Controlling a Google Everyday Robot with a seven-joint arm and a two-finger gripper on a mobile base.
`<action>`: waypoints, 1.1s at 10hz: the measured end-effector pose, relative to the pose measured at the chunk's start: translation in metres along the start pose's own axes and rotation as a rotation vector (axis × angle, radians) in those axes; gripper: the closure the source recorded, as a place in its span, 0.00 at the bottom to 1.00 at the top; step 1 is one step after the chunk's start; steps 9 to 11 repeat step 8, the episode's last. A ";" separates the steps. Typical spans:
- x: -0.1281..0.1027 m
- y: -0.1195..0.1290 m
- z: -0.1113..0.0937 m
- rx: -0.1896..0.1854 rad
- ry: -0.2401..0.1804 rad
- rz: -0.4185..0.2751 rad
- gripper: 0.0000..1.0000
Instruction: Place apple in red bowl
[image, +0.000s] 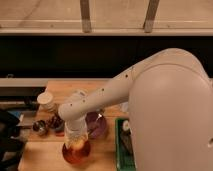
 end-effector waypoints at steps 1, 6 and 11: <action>-0.002 0.000 -0.001 0.003 -0.001 -0.002 0.20; -0.024 0.001 -0.034 0.059 -0.039 -0.027 0.20; -0.034 0.002 -0.050 0.087 -0.069 -0.028 0.20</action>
